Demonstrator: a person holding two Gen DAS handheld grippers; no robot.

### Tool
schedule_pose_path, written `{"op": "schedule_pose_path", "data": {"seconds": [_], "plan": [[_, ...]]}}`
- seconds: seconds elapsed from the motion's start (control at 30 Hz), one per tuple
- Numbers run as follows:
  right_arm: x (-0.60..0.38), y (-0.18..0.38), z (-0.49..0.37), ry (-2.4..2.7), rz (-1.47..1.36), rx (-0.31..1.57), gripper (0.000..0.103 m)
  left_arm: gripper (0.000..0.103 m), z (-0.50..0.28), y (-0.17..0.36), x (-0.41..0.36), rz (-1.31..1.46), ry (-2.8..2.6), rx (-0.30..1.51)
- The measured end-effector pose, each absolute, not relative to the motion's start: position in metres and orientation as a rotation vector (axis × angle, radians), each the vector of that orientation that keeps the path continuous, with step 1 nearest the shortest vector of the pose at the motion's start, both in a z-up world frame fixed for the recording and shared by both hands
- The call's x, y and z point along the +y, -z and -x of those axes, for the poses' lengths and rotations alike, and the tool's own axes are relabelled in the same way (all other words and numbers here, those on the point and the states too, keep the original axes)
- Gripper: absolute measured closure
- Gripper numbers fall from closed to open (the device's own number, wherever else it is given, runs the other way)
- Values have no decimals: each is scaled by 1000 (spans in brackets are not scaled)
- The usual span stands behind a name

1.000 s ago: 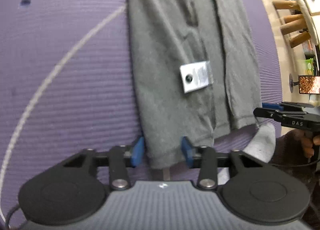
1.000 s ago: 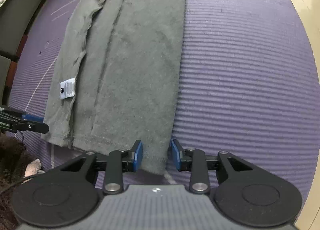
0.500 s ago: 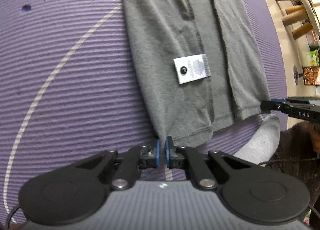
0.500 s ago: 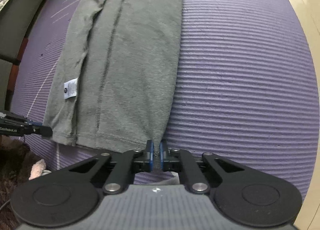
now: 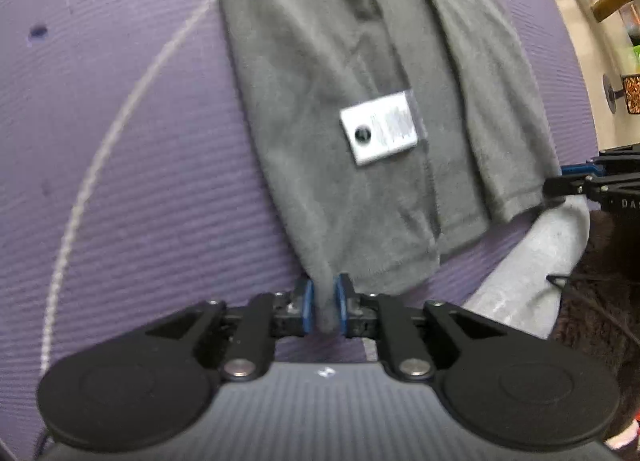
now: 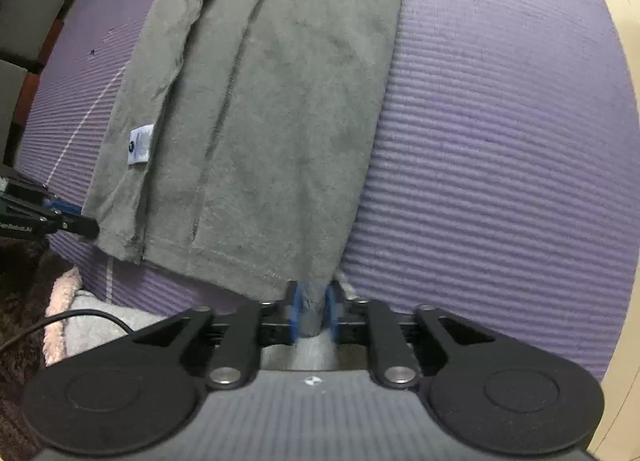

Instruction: Fold clothes

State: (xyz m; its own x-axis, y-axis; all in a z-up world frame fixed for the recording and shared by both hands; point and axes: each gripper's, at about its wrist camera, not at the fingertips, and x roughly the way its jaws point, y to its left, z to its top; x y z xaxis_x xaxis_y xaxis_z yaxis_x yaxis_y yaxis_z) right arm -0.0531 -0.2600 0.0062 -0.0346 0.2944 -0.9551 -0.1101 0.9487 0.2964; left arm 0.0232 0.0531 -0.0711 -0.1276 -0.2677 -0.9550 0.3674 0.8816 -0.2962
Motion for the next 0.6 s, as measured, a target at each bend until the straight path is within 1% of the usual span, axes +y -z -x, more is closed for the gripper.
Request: {"op": "schedule_pose_path", "data": {"seconds": [0.03, 0.07, 0.13, 0.17, 0.3, 0.37, 0.43, 0.53, 0.6], "plan": [[-258, -11, 51, -334, -122, 1548, 71, 67, -26, 66, 52, -95, 541, 1581], [-256, -16, 48, -341, -98, 1521, 71, 62, -29, 60, 50, -115, 534, 1548], [-251, -22, 39, -352, -65, 1488, 71, 42, -39, 46, 43, -174, 497, 1452], [-249, -25, 34, -357, -53, 1477, 71, 38, -46, 38, 40, -196, 469, 1385], [-243, -33, -2, -368, -30, 1403, 71, 38, -66, 33, 29, -138, 448, 1276], [-239, -37, -34, -365, -22, 1315, 71, 40, -81, 35, 22, -76, 451, 1223], [-236, -39, -56, -362, -23, 1248, 72, 46, -92, 41, 18, 5, 483, 1167], [-232, -41, -100, -352, -46, 1162, 72, 49, -109, 51, 27, 130, 537, 1053], [-220, -37, -127, -347, -44, 1114, 72, 49, -116, 57, 24, 119, 545, 1014]]}}
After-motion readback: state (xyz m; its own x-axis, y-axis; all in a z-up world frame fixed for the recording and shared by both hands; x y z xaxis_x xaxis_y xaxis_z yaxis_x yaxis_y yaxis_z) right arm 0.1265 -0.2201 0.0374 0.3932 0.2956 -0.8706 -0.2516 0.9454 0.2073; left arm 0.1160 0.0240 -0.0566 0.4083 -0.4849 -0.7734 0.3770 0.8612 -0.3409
